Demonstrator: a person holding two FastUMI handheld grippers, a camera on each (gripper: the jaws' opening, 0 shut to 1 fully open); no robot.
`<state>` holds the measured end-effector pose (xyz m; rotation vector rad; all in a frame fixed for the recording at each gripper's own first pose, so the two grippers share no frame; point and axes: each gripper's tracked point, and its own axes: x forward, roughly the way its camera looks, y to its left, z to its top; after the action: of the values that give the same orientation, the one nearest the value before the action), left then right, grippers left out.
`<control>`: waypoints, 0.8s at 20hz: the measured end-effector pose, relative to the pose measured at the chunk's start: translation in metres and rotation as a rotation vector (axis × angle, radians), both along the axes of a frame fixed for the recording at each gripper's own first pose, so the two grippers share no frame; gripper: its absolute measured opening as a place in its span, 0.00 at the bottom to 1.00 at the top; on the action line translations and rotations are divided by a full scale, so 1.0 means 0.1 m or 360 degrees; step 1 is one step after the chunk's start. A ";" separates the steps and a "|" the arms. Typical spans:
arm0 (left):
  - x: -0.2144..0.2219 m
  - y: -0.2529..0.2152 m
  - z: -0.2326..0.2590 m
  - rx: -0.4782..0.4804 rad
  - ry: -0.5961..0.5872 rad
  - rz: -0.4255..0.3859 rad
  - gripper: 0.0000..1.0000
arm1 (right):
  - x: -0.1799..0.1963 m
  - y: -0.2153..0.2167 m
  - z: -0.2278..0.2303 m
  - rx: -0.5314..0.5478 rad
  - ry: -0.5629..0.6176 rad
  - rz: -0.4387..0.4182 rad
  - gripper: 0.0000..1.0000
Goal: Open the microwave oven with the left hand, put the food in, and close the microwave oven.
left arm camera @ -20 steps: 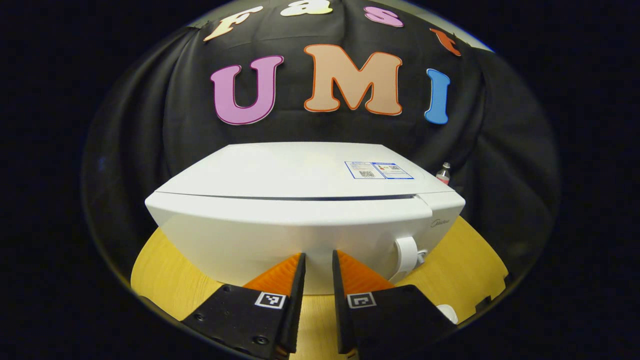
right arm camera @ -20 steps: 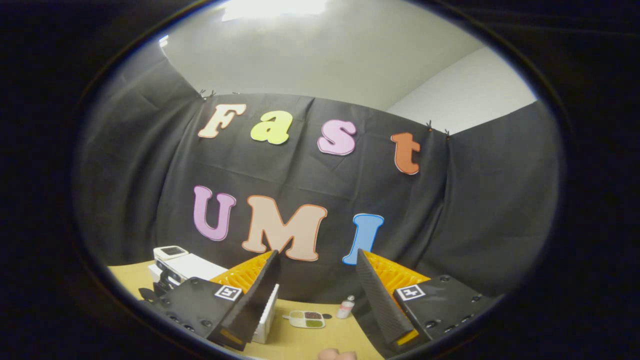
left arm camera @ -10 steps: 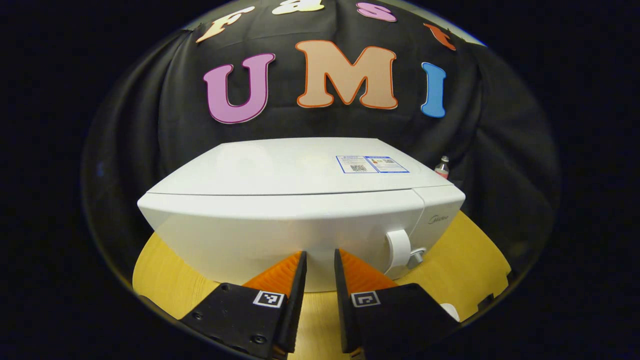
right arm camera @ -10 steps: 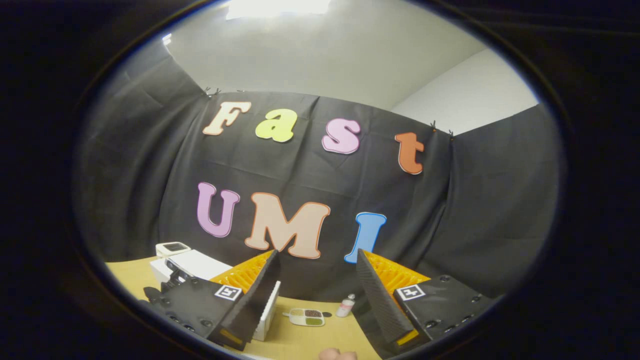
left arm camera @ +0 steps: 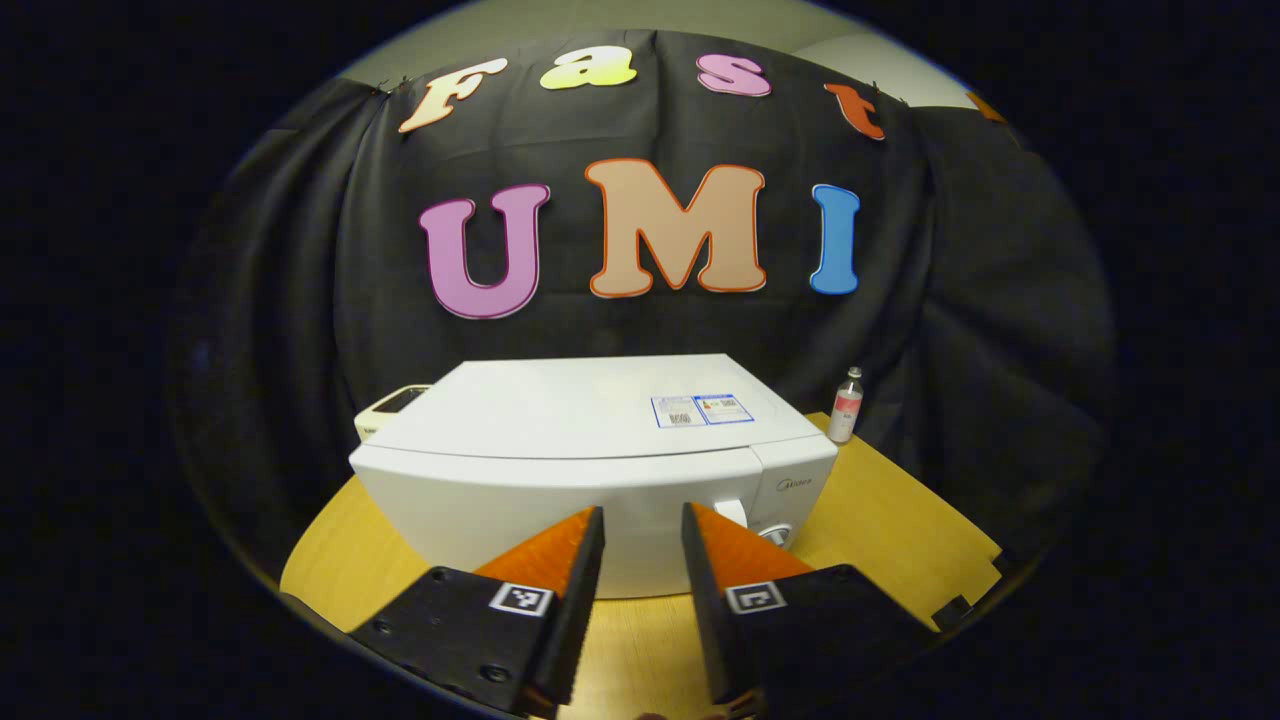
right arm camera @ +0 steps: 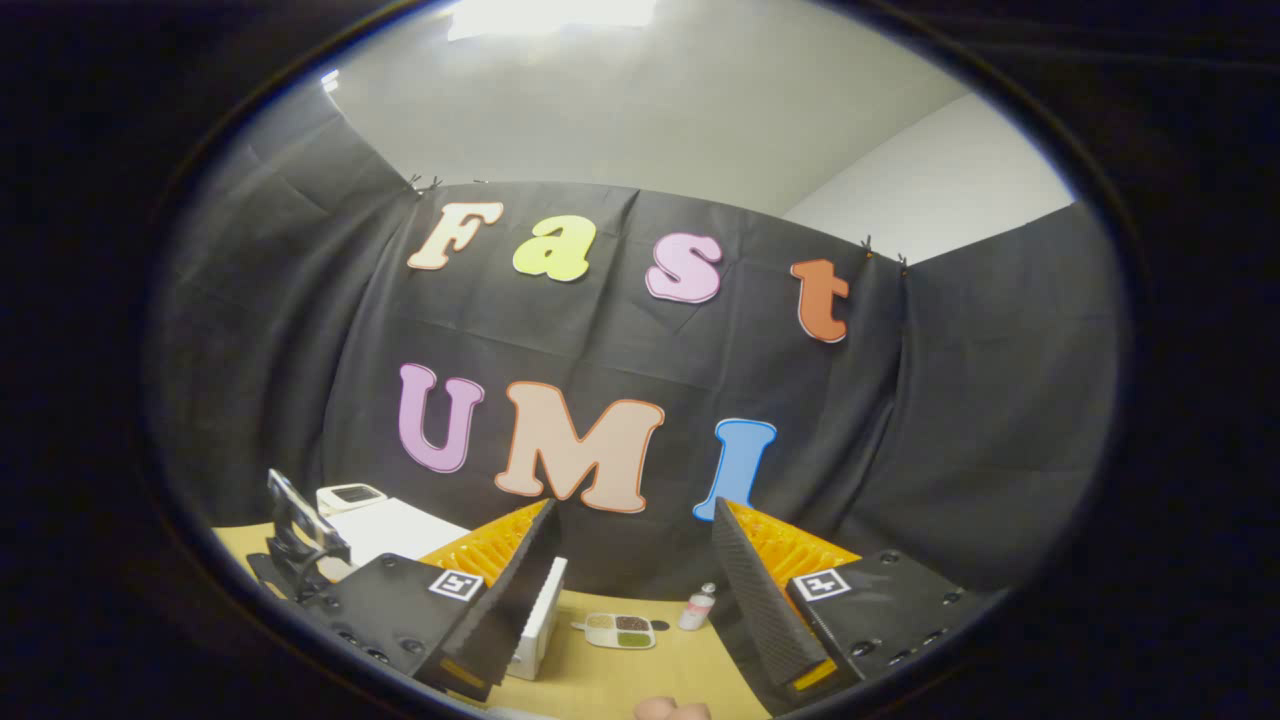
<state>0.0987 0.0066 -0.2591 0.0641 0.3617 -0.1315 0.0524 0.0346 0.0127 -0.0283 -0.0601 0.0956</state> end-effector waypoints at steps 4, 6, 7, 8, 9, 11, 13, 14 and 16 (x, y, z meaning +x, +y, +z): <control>-0.04 0.06 0.74 -0.0017 -0.0236 0.0002 0.83 | -0.03 0.16 -0.06 0.0039 0.0028 0.0042 0.97; -0.06 0.08 1.06 -0.0020 -0.0327 -0.0010 0.91 | -0.05 0.24 -0.09 0.0043 0.0035 0.0062 0.97; -0.08 0.11 1.20 -0.0018 -0.0364 -0.0011 0.95 | -0.06 0.27 -0.09 0.0040 0.0034 0.0068 0.97; -0.09 0.12 1.36 -0.0027 -0.0397 -0.0013 0.96 | -0.07 0.30 -0.08 0.0042 0.0032 0.0068 0.96; -0.11 0.14 1.48 -0.0040 -0.0420 0.0001 0.96 | -0.09 0.31 -0.08 0.0049 0.0033 0.0071 0.96; -0.14 0.19 1.72 -0.0085 -0.0442 0.0009 0.95 | -0.13 0.35 -0.08 0.0060 0.0034 0.0075 0.97; -0.20 0.29 2.02 -0.0092 -0.0484 0.0032 0.95 | -0.13 0.34 -0.06 0.0059 0.0027 0.0055 0.96; -0.22 0.32 2.16 -0.0089 -0.0504 0.0031 0.95 | -0.14 0.33 -0.08 0.0065 0.0031 0.0047 0.96; -0.27 0.31 2.39 -0.0113 -0.0532 0.0020 0.94 | -0.15 0.31 -0.07 0.0093 0.0041 0.0033 0.96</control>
<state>0.0715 0.0379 -0.0199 0.0130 0.0239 -0.1186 0.0371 0.0654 0.0058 0.0319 -0.0376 0.1148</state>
